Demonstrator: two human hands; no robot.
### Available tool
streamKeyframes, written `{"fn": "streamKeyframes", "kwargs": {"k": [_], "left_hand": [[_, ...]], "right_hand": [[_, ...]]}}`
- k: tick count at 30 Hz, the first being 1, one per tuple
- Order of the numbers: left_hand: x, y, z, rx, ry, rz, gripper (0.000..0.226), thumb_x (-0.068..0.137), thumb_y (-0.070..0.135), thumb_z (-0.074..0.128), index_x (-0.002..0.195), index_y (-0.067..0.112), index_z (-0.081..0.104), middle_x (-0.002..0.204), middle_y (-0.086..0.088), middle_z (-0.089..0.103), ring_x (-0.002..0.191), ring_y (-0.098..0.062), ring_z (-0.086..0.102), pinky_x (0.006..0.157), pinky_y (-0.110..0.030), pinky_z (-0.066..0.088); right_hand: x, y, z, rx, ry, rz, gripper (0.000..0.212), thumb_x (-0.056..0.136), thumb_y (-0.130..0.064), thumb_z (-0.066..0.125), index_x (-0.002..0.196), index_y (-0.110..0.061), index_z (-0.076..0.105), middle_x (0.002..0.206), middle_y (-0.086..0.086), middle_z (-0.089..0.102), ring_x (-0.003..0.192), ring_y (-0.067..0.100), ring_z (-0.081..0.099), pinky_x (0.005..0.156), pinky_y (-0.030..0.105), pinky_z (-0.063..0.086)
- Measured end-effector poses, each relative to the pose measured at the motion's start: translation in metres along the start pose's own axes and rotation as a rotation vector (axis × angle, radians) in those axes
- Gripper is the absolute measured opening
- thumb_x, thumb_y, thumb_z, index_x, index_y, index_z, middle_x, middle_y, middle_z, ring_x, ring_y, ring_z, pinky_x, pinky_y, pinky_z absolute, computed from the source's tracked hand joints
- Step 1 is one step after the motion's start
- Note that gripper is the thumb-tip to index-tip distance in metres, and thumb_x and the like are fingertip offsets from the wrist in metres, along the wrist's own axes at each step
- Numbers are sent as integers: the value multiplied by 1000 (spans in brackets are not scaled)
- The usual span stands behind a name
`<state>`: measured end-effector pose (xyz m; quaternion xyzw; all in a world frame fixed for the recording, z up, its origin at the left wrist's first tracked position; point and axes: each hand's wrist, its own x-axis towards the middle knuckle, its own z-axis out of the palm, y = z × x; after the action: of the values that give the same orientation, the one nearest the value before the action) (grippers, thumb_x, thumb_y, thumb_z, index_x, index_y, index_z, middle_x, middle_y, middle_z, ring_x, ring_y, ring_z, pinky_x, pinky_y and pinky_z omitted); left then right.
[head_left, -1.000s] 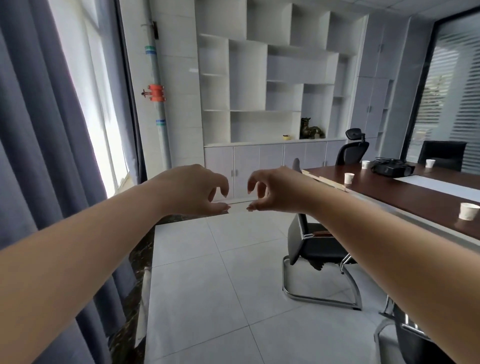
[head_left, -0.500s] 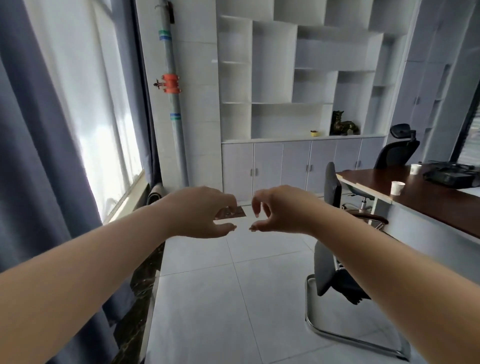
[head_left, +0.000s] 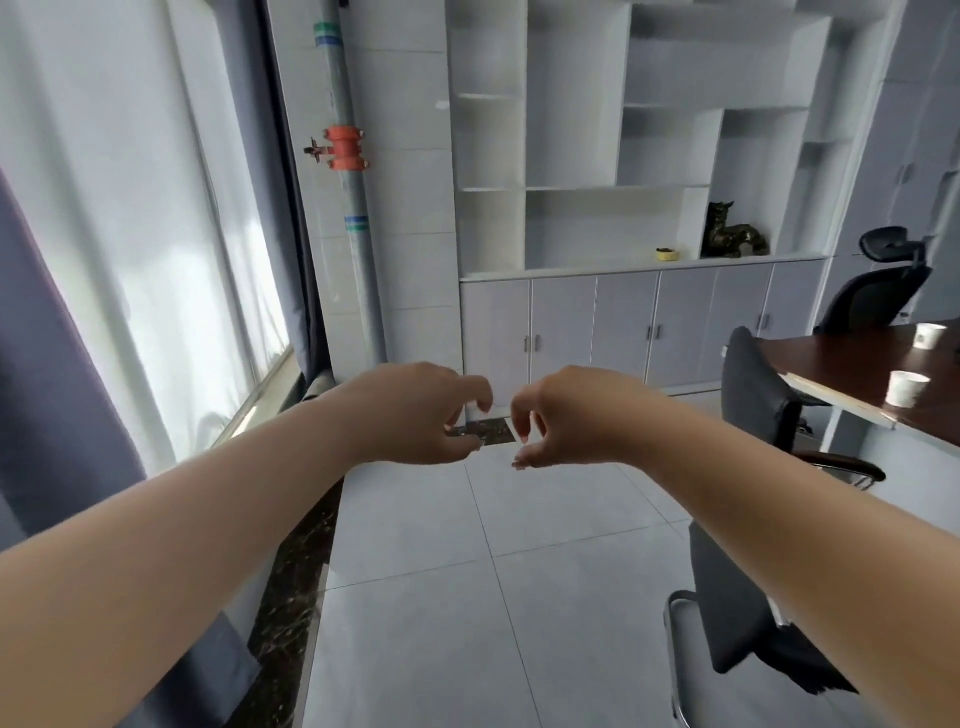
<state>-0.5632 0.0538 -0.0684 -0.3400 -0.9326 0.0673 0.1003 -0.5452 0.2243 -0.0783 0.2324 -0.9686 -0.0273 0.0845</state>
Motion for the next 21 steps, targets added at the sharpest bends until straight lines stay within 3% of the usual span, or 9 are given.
{"fn": "streamKeyframes", "kwargs": {"k": [3, 10, 16, 21], "left_hand": [[41, -49, 16, -21, 37, -19, 41, 91, 46, 48, 129, 30, 42, 91, 12, 50, 82, -7, 47, 77, -22, 45], [137, -169, 51, -23, -29, -47, 37, 91, 46, 47, 124, 31, 44, 90, 13, 51, 79, -5, 47, 61, -14, 34], [220, -218, 82, 8, -61, -7, 29, 93, 46, 43, 116, 31, 53, 90, 13, 51, 83, -7, 48, 80, -25, 47], [299, -257, 112, 9, -75, 21, 28, 93, 45, 43, 113, 30, 55, 91, 12, 53, 87, -8, 50, 81, -24, 45]], "right_hand": [[64, 18, 10, -22, 1, -4, 31, 87, -41, 60, 109, -18, 58, 83, -7, 50, 77, 12, 45, 54, 18, 29], [208, 68, 24, -15, -23, 31, 30, 86, -39, 61, 107, -18, 58, 87, -5, 51, 80, 14, 47, 68, 27, 41], [291, 117, 50, 4, -64, 43, 25, 85, -39, 61, 100, -19, 58, 95, -4, 53, 87, 16, 51, 77, 32, 48], [358, 175, 77, -11, -81, 67, 20, 85, -39, 61, 92, -23, 52, 98, -4, 57, 86, 16, 50, 72, 29, 43]]}}
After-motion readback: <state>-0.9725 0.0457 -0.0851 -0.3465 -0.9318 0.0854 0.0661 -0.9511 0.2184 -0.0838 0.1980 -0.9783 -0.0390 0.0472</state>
